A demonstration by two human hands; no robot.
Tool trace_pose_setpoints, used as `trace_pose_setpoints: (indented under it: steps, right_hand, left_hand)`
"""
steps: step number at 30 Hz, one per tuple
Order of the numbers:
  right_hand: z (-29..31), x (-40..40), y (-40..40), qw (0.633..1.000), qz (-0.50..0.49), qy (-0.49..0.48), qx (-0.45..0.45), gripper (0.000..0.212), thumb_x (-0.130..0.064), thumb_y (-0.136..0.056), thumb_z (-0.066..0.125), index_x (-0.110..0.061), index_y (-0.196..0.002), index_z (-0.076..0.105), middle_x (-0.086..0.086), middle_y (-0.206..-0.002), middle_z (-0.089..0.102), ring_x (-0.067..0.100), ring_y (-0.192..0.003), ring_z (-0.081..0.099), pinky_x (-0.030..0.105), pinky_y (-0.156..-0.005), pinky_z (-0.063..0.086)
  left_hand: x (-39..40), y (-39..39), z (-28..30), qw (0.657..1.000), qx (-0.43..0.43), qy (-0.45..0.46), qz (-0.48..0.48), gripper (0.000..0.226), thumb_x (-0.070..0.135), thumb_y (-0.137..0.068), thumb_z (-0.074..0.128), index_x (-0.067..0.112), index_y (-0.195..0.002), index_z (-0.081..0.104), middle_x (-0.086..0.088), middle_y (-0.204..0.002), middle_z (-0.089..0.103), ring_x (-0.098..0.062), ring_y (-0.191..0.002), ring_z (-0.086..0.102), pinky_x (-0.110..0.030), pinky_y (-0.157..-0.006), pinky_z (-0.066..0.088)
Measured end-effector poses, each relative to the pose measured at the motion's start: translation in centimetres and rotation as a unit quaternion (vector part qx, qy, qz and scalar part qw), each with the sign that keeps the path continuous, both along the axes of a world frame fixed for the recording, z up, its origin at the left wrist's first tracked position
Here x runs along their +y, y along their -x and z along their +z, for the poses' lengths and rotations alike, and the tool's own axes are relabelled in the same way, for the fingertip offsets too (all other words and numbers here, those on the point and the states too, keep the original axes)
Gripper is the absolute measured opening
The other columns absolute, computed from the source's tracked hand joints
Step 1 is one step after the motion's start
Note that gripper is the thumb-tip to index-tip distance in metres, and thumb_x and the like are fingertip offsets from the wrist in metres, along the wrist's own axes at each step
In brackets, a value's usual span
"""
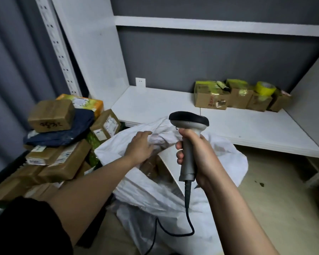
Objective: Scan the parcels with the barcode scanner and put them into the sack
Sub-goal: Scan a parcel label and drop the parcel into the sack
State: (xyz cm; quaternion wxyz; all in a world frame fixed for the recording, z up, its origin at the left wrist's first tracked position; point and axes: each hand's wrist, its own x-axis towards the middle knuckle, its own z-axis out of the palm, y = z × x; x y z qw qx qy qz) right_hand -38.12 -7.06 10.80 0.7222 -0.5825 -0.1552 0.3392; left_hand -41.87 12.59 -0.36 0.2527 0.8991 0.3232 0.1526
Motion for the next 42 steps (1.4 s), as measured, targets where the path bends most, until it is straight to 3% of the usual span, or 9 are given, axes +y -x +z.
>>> trace_pose_setpoints:
  steps: [7, 14, 18, 23, 27, 33, 35, 37, 42]
  right_hand:
    - [-1.6, 8.6, 5.1, 0.998, 0.054, -0.016, 0.023, 0.019, -0.020, -0.095, 0.058, -0.010, -0.108, 0.049, 0.001, -0.059, 0.053, 0.013, -0.041, 0.043, 0.021, -0.041, 0.036]
    - [-2.9, 18.1, 9.5, 0.996, 0.087, 0.000, -0.036, 0.016, -0.012, -0.094, 0.059, -0.008, -0.102, 0.046, 0.005, -0.060, 0.051, 0.013, -0.038, 0.042, 0.022, -0.040, 0.035]
    - [-4.0, 22.8, 11.2, 0.996, 0.067, -0.007, -0.053, 0.018, -0.009, -0.092, 0.059, -0.006, -0.103, 0.044, 0.006, -0.058, 0.049, 0.013, -0.035, 0.040, 0.021, -0.038, 0.033]
    - [-5.2, 25.7, 11.7, 0.998, 0.054, -0.009, -0.044, 0.019, -0.010, -0.092, 0.059, -0.011, -0.095, 0.040, 0.009, -0.062, 0.050, 0.014, -0.038, 0.041, 0.023, -0.039, 0.034]
    - [-5.8, 25.3, 11.5, 0.997, 0.057, -0.008, -0.048, 0.018, -0.007, -0.092, 0.060, -0.008, -0.099, 0.043, 0.008, -0.060, 0.051, 0.013, -0.037, 0.041, 0.022, -0.039, 0.035]
    - [-4.3, 22.0, 10.8, 0.998, 0.048, -0.027, -0.020, 0.011, 0.002, -0.089, 0.059, -0.005, -0.097, 0.055, 0.007, -0.063, 0.060, 0.010, -0.042, 0.047, 0.018, -0.044, 0.043]
    - [-3.2, 20.0, 10.7, 0.997, 0.052, -0.060, 0.026, 0.011, 0.002, -0.090, 0.059, -0.008, -0.096, 0.058, 0.007, -0.066, 0.061, 0.009, -0.045, 0.048, 0.018, -0.046, 0.043]
    - [-2.2, 18.1, 10.7, 0.992, 0.051, -0.100, 0.059, 0.013, 0.000, -0.091, 0.060, -0.011, -0.097, 0.057, 0.006, -0.068, 0.060, 0.009, -0.047, 0.048, 0.018, -0.048, 0.043]
    - [-1.3, 13.4, 10.6, 0.989, 0.029, -0.129, 0.061, 0.029, -0.013, -0.089, 0.071, -0.020, -0.107, 0.050, 0.001, -0.081, 0.054, 0.010, -0.053, 0.049, 0.022, -0.050, 0.044]
  left_hand:
    - [9.3, 13.8, 4.8, 0.975, -0.039, -0.102, 0.193, 0.050, 0.028, -0.092, 0.059, 0.017, -0.138, 0.042, -0.009, -0.136, 0.040, -0.031, -0.124, 0.044, -0.044, -0.097, 0.041]
    - [19.0, 23.1, 6.0, 0.936, 0.027, 0.004, 0.352, 0.107, 0.061, -0.070, 0.074, 0.014, -0.149, 0.020, -0.017, -0.152, 0.022, -0.036, -0.140, 0.026, -0.048, -0.111, 0.030]
    - [21.2, 21.1, 5.3, 0.931, 0.064, -0.029, 0.358, 0.123, 0.075, -0.061, 0.070, 0.021, -0.152, 0.007, -0.018, -0.159, 0.005, -0.037, -0.145, 0.012, -0.050, -0.114, 0.021]
    - [23.1, 16.5, 3.9, 0.916, 0.046, -0.020, 0.399, 0.122, 0.078, -0.060, 0.067, 0.020, -0.151, 0.009, -0.017, -0.159, -0.007, -0.043, -0.145, 0.004, -0.054, -0.116, 0.013]
    - [23.4, 15.1, 3.8, 0.899, 0.002, 0.017, 0.437, 0.108, 0.067, -0.062, 0.073, 0.013, -0.141, 0.024, -0.020, -0.150, 0.020, -0.042, -0.132, 0.030, -0.049, -0.107, 0.029]
    - [19.1, 17.5, 7.0, 0.883, -0.211, 0.116, 0.404, 0.087, 0.061, -0.071, 0.069, 0.023, -0.138, 0.029, -0.009, -0.143, 0.029, -0.033, -0.127, 0.038, -0.042, -0.102, 0.036]
    - [15.4, 18.8, 8.6, 0.837, -0.334, 0.274, 0.336, 0.062, 0.056, -0.081, 0.063, 0.026, -0.130, 0.040, -0.005, -0.133, 0.044, -0.024, -0.115, 0.050, -0.034, -0.090, 0.042]
    - [11.3, 20.1, 10.0, 0.727, -0.407, 0.493, 0.250, 0.050, 0.060, -0.083, 0.056, 0.025, -0.119, 0.054, -0.005, -0.122, 0.060, -0.022, -0.105, 0.058, -0.035, -0.083, 0.045]
    - [3.8, 22.1, 10.3, 0.583, -0.401, 0.702, 0.085, 0.080, 0.077, -0.073, 0.043, 0.018, -0.125, 0.060, -0.022, -0.125, 0.061, -0.043, -0.116, 0.056, -0.048, -0.098, 0.044]
